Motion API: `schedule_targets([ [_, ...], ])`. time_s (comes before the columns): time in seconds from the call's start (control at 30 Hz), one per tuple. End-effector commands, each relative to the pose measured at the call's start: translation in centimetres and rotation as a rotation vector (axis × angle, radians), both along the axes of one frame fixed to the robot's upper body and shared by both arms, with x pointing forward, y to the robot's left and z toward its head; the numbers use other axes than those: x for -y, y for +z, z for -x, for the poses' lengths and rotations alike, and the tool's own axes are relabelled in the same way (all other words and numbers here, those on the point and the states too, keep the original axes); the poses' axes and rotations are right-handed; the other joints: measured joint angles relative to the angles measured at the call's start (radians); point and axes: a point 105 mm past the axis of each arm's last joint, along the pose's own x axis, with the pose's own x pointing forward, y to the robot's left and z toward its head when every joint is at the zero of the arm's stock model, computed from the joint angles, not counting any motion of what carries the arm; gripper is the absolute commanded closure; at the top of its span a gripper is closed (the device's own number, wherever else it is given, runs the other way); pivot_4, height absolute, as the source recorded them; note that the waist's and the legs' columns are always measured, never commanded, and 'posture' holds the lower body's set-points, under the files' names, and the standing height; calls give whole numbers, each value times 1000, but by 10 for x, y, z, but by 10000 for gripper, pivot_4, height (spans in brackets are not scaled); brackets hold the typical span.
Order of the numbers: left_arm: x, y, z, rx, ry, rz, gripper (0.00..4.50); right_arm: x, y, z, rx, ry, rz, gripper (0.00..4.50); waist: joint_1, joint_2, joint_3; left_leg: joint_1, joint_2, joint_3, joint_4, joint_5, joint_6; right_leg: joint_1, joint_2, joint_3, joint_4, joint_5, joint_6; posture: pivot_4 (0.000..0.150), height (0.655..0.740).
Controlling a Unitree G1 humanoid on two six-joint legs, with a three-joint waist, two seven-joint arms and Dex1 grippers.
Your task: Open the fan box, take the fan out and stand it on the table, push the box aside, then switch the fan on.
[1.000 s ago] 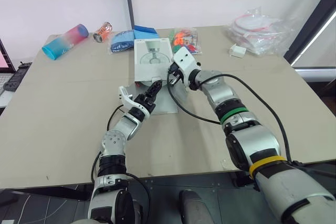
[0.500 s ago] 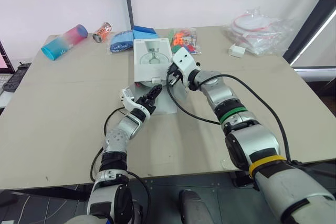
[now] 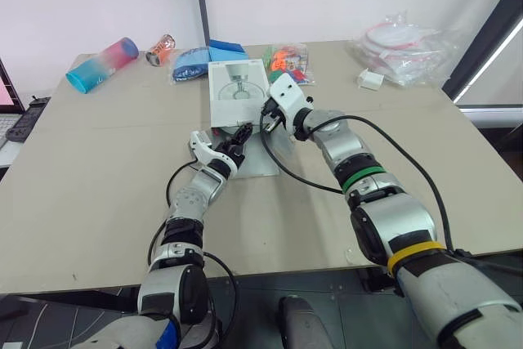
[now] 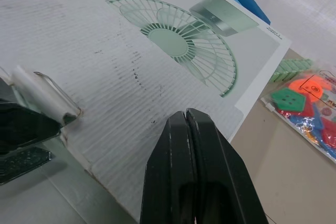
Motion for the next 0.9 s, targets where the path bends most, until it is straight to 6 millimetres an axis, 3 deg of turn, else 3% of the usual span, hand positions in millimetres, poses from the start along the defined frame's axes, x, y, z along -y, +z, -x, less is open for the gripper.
schedule_targets([
  [0.03,23,19,-1,43,-45,41,980,-1,4,-1,4,3,8,45000,0,0,0,0,0,0,0,0,0,0,0,0,0,0,0,1500,7400],
  [0.1,23,16,-2,31,-42,46,980,-1,3,-1,5,2,10,45000,-1,0,0,0,0,0,0,0,0,0,0,0,0,0,0,1500,7400],
  [0.13,23,16,-2,27,-40,48,3359,0,3,-1,5,2,11,45000,-1,0,0,0,0,0,0,0,0,0,0,0,0,0,0,1500,7400],
  [0.47,21,17,-4,14,-33,73,33642,-1,3,0,8,4,19,45000,-2,0,0,0,0,0,0,0,0,0,0,0,1,0,0,1500,7400],
  [0.9,19,1,7,-37,-71,66,33642,-6,1,0,5,11,21,45000,-3,0,0,0,0,0,0,0,0,0,0,0,0,0,0,1500,7400],
])
